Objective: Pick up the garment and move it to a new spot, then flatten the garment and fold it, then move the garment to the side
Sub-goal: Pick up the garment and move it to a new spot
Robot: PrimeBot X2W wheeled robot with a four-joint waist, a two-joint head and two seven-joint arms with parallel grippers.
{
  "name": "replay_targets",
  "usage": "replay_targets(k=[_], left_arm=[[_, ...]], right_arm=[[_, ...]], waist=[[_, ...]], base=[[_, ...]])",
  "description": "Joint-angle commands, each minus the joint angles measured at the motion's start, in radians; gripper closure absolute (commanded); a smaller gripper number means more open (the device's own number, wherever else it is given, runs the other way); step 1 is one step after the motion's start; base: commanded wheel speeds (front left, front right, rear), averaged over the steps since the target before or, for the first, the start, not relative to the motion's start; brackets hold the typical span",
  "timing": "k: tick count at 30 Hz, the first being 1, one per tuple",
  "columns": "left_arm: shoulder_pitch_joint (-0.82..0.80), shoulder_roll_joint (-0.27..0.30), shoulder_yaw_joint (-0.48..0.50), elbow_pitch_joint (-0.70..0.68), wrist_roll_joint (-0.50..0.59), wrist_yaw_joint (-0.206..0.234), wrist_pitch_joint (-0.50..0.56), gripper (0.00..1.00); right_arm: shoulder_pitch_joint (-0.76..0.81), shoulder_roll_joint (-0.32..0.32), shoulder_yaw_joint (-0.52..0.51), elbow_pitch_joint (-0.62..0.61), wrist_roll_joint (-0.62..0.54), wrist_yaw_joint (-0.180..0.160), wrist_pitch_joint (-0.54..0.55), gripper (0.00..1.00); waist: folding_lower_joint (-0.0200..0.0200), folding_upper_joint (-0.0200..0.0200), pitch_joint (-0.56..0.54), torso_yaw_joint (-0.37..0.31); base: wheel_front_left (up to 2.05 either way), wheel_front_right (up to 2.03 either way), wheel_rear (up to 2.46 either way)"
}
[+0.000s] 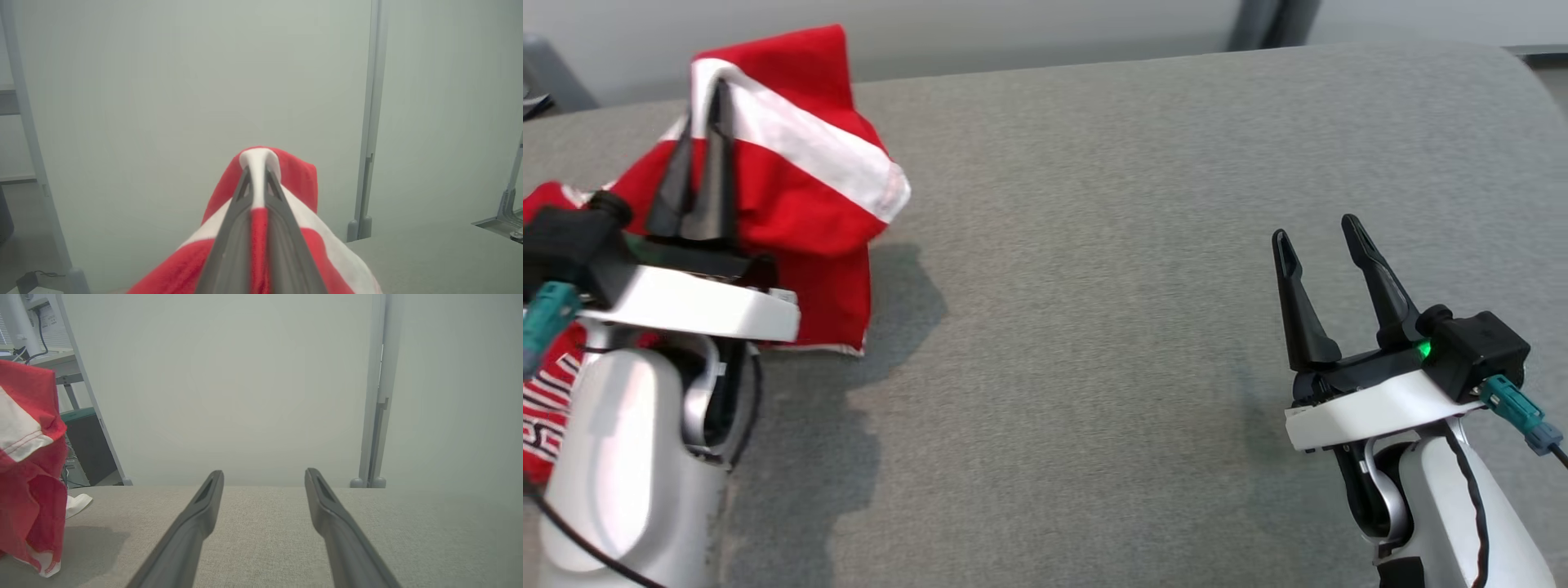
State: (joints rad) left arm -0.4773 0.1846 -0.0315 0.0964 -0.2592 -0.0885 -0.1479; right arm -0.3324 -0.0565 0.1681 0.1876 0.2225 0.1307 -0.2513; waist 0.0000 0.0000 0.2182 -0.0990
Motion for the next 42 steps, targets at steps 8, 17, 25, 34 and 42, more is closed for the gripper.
replay_targets(k=[8,17,25,34,42], left_arm=[[-0.052,-0.041,-0.091,0.051,-0.005,-0.02,0.013,1.0],[-0.086,-0.109,-0.183,0.268,-0.069,-0.03,0.005,1.0],[-0.072,-0.127,-0.339,0.463,-0.081,-0.039,0.008,0.97],[-0.065,-0.131,-0.414,0.568,-0.138,-0.041,0.011,0.0],[-0.076,-0.114,-0.387,0.54,-0.156,-0.033,-0.061,0.0]], right_arm=[[0.012,0.006,0.046,-0.028,0.039,0.0,-0.011,0.0],[0.009,0.006,0.056,-0.037,0.076,0.0,-0.011,0.0],[0.012,0.006,0.057,-0.044,0.075,0.0,-0.011,0.0],[0.017,0.006,0.066,-0.039,0.077,0.0,-0.011,0.0],[0.02,0.006,0.086,-0.011,0.068,0.0,-0.011,0.0]], waist=[[0.0,0.0,-0.043,-0.132],[0.0,0.0,-0.038,-0.217],[0.0,0.0,-0.024,-0.238],[0.0,0.0,-0.005,-0.214],[0.0,0.0,-0.038,-0.166]], base=[[0.0,0.0,0.0],[0.0,0.0,0.0],[0.0,0.0,0.0],[0.0,0.0,0.0],[0.0,0.0,0.0]])
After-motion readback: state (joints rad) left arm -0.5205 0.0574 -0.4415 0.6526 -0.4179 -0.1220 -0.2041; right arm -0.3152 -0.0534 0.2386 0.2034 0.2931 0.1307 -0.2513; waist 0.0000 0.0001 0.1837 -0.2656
